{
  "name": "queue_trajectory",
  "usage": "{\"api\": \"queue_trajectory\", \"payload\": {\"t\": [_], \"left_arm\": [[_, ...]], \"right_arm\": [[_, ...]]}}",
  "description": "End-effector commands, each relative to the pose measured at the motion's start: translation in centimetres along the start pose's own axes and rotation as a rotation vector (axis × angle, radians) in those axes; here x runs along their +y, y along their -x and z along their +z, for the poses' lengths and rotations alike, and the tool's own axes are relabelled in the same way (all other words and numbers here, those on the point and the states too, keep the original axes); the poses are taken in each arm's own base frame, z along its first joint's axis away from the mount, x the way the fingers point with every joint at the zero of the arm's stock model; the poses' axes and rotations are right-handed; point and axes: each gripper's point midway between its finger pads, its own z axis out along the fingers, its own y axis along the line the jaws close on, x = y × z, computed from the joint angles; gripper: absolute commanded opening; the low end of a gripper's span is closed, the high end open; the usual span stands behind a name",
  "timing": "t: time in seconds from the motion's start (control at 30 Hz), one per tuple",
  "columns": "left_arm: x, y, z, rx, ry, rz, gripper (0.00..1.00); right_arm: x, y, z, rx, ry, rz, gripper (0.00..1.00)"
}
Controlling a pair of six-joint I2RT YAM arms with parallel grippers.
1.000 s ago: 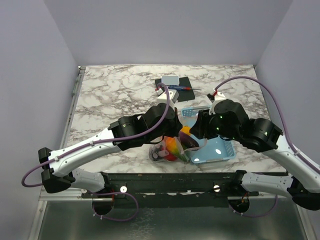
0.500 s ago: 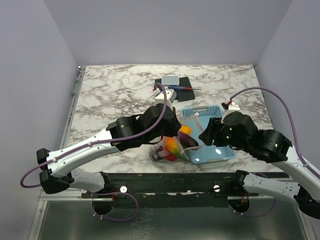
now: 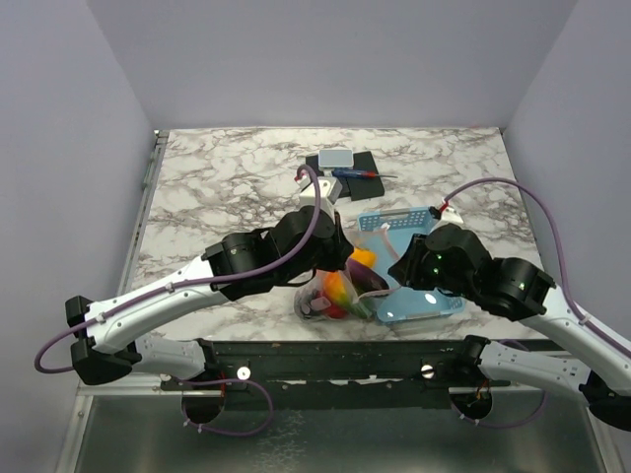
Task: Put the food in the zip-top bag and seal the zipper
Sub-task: Adjust the zipper food storage bag at the center of the board.
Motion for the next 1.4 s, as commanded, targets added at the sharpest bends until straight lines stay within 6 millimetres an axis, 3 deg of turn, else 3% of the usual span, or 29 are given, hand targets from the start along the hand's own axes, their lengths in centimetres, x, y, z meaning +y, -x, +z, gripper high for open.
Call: {"api": "queue_trajectory", "payload": {"t": [0.0, 0.07, 0.1, 0.47, 0.73, 0.93, 1.37], "left_arm": [[-1.0, 2.3, -1.6, -0.093, -0.058, -0.060, 0.00], [-0.9, 2.2, -1.8, -0.095, -0.059, -0.065, 0.00], [-0.8, 2.3, -1.9, -0.097, -0.059, -0.066, 0.00], [1.4, 1.8, -3.5, -0.118, -0.019, -0.100, 0.00], [3.7, 3.0, -6.3, -0.192, 0.020, -0.160, 0.00], [4.5, 2.3, -6.4, -0.188, 0.029, -0.179, 0.00], [5.6, 1.6, -5.7, -0.193, 0.077, -0.187, 0.00]], "right_arm": [[2.0, 1.5, -0.1, -0.043, 0.060, 0.035, 0.16], [2.6, 1.9, -0.2, -0.049, 0.077, 0.027, 0.03], [2.8, 2.1, -0.2, -0.047, 0.082, 0.019, 0.01], [8.2, 6.5, -0.2, -0.058, 0.152, -0.202, 0.01], [11.3, 9.4, 2.6, -0.064, 0.129, -0.424, 0.01], [12.3, 10.7, 4.3, -0.084, 0.113, -0.543, 0.01], [13.4, 12.1, 6.6, -0.099, 0.131, -0.570, 0.01]]}}
